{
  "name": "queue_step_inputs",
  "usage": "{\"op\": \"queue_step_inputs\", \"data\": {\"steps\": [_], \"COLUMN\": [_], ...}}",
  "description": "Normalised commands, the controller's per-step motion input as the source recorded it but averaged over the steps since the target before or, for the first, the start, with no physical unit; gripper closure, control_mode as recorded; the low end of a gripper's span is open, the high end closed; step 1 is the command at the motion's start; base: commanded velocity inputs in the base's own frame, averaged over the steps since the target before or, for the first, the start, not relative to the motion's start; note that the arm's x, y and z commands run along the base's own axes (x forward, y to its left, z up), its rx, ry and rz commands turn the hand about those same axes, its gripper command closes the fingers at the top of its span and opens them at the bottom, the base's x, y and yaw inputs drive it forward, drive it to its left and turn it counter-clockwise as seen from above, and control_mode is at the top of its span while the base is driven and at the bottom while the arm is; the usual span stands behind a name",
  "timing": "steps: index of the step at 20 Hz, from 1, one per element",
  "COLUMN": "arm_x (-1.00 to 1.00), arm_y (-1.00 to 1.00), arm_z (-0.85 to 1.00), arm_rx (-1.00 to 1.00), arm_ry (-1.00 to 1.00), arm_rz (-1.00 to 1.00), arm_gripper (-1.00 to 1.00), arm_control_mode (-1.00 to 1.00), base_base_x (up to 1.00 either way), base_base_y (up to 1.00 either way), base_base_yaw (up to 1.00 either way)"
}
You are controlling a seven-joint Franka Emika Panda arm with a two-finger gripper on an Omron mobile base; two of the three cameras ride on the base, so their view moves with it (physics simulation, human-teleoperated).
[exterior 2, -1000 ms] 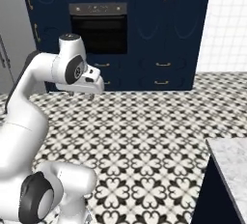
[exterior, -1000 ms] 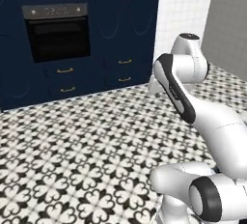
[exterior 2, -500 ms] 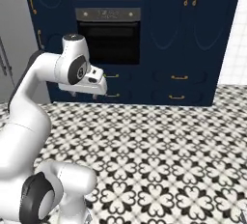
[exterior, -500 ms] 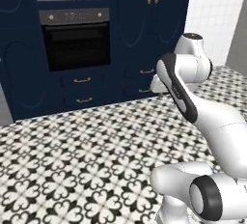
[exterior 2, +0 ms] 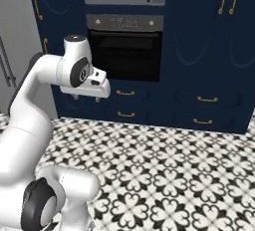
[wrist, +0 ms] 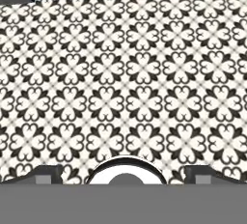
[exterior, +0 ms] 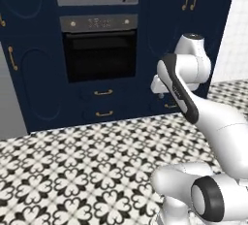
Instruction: Navigate to the microwave.
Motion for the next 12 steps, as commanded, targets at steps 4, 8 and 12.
{"op": "queue_step_inputs", "data": {"steps": [4, 8, 12], "arm_x": [0.00, 0.00, 0.00], "arm_y": [0.00, 0.00, 0.00], "arm_z": [0.00, 0.00, 0.00], "arm_rx": [0.00, 0.00, 0.00], "arm_ry": [0.00, 0.00, 0.00], "arm_rz": [0.00, 0.00, 0.00], "arm_gripper": [-1.00, -1.00, -1.00], "arm_control_mode": [1.00, 1.00, 1.00], "base_base_x": [1.00, 1.00, 1.00], "base_base_y": [-0.04, 0.00, 0.00], "base_base_yaw": [0.15, 0.13, 0.12]}}
